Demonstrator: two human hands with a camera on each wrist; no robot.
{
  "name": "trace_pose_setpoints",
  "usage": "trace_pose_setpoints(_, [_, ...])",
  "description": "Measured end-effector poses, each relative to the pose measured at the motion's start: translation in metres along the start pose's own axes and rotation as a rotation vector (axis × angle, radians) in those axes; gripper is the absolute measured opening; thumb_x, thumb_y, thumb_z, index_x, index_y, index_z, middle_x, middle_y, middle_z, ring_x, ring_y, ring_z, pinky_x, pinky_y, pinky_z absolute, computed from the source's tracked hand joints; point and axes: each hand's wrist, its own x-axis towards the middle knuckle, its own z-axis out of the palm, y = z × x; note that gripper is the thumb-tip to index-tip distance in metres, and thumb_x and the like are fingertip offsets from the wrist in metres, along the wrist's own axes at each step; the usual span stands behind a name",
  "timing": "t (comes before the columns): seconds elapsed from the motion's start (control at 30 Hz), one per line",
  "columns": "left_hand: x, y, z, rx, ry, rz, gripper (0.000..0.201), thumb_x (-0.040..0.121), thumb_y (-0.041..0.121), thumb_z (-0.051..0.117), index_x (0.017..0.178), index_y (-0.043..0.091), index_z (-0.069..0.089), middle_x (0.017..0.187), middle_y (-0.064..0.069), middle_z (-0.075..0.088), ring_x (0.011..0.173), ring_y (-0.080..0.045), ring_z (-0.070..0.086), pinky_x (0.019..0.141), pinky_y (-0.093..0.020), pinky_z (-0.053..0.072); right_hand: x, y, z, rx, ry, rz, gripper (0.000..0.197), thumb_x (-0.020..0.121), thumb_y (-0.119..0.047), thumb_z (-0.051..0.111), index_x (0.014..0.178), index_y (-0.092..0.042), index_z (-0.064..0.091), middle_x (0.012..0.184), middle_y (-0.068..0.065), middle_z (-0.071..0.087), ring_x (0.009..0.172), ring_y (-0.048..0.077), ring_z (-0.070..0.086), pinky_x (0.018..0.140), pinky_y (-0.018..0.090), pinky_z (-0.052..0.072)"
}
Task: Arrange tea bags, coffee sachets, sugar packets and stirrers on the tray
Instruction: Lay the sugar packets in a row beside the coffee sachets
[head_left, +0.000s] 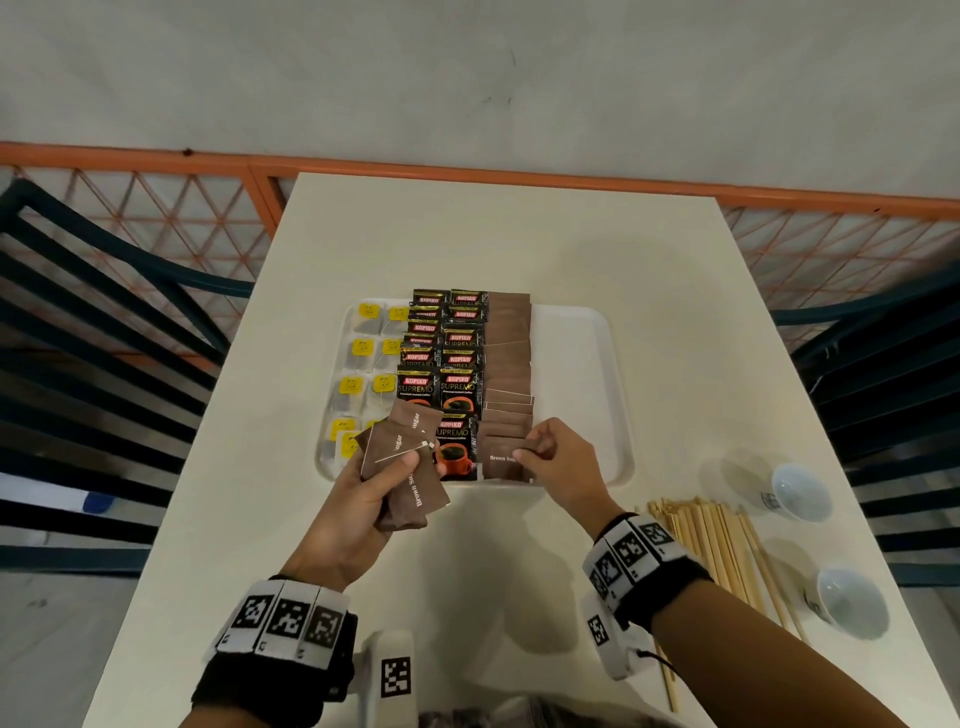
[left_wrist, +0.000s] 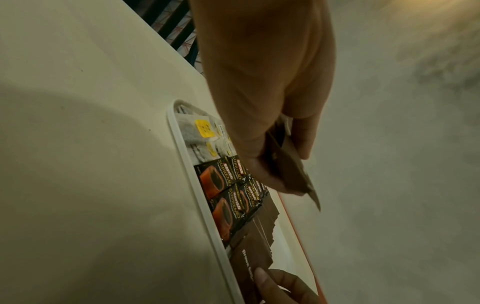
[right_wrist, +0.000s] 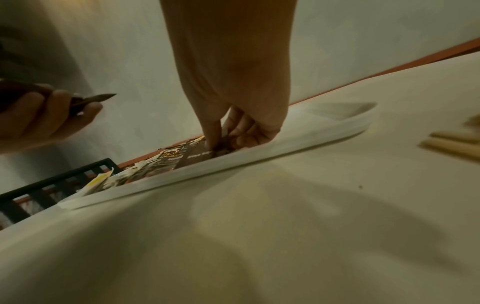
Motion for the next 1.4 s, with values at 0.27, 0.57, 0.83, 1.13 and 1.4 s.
trace_pose_setpoints(0.27, [0.0,-0.002,0.016,0.006,0.008,-0.002,0.034,0.091,0.006,0.051,0.124,0.012,0.049,0.084,0.001,0.073,0.071,-0.012,0.071,0.044,-0.024,0.049,-0.018,-0.021,-0.001,-0.06,0.065,-0.115,0.02,0.089,-0.03,0.059,0.1,-0.013,0.055,0.081,-0.006,0.05,0.07,0.005,0.047,0.058,0.006,0.037])
trace_pose_setpoints(0.57, [0.002,-0.003,0.024,0.018,0.06,0.06,0.04,0.088,0.008,0.056,0.125,0.015,0.046,0.087,0.0,0.074,0.075,-0.018,0.071,0.052,-0.031,0.055,-0.052,-0.061,0.006,0.304,-0.439,-0.057,0.02,0.08,-0.021,0.071,0.085,-0.017,0.051,0.074,0.004,0.065,0.056,0.009,0.06,0.05,0.018,0.046])
trace_pose_setpoints(0.83, [0.0,-0.003,0.021,-0.044,0.035,0.045,0.032,0.088,0.004,0.054,0.117,0.018,0.053,0.095,-0.005,0.071,0.074,-0.014,0.071,0.05,-0.029,0.054,-0.048,-0.057,0.004,0.379,-0.364,0.024,0.009,0.086,-0.01,0.063,0.088,-0.01,0.054,0.074,0.004,0.059,0.057,0.01,0.056,0.054,0.017,0.049])
trace_pose_setpoints(1.13, [0.002,-0.006,0.025,-0.089,-0.047,-0.01,0.026,0.09,-0.004,0.049,0.1,0.016,0.062,0.09,-0.012,0.07,0.074,-0.024,0.068,0.075,-0.035,0.058,-0.045,-0.044,-0.018,0.152,-0.16,-0.289,0.028,0.09,-0.007,0.055,0.08,-0.03,0.043,0.095,-0.004,0.065,0.075,0.004,0.062,0.063,0.011,0.047])
trace_pose_setpoints(1.4, [0.009,-0.01,0.025,0.019,0.055,-0.007,0.027,0.083,-0.003,0.058,0.104,0.014,0.059,0.083,-0.006,0.073,0.069,-0.019,0.07,0.051,-0.028,0.054,-0.054,-0.026,0.0,-0.249,-0.227,-0.757,0.011,0.085,-0.02,0.055,0.09,-0.012,0.061,0.113,0.003,0.063,0.11,0.01,0.05,0.096,0.01,0.035])
